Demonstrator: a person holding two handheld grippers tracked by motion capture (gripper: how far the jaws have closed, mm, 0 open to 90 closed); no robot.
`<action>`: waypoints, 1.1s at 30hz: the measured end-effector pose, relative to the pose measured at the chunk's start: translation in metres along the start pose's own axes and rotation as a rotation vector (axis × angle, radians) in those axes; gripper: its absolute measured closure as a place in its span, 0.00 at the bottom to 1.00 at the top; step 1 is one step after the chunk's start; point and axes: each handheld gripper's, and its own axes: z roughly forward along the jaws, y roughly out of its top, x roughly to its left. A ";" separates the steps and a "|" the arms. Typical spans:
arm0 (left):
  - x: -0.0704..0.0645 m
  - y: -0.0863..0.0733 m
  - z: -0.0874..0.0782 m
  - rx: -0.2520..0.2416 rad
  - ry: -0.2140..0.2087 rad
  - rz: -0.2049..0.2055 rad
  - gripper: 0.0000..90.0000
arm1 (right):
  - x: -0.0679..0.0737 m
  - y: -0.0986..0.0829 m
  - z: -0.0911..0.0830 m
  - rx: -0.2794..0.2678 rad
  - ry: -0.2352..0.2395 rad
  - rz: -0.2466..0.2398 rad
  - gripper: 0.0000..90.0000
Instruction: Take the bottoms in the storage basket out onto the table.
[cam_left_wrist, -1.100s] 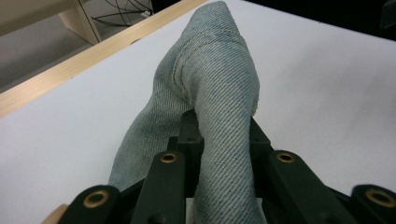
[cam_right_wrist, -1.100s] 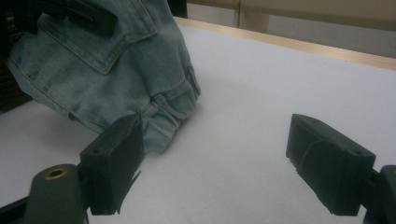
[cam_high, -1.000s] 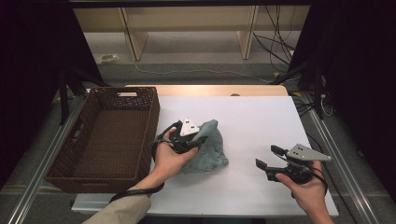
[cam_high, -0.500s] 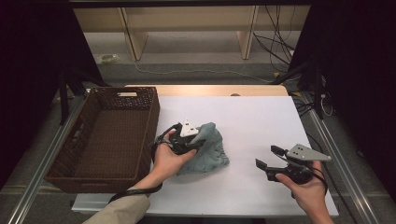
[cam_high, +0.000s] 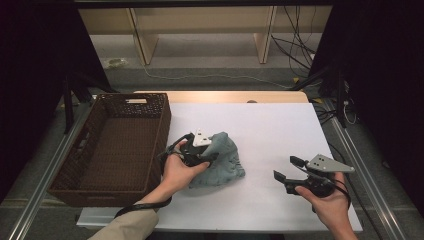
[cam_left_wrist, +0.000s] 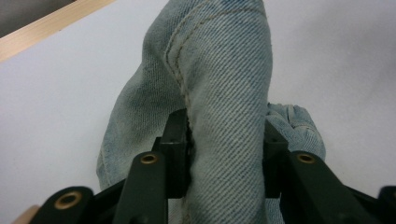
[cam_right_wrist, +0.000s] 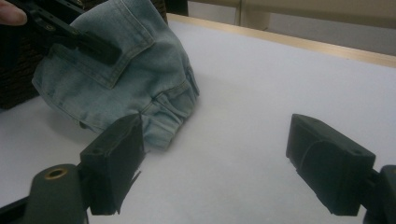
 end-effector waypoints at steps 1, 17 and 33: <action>0.000 0.000 0.000 0.002 -0.002 -0.004 0.66 | 0.000 0.000 0.000 0.000 0.000 0.001 0.23; -0.001 0.008 -0.018 -0.004 -0.030 -0.030 0.23 | 0.000 0.000 0.000 -0.003 0.000 0.002 0.23; 0.002 0.011 -0.043 -0.041 -0.096 -0.051 0.04 | 0.000 0.000 0.000 0.000 0.003 0.002 0.23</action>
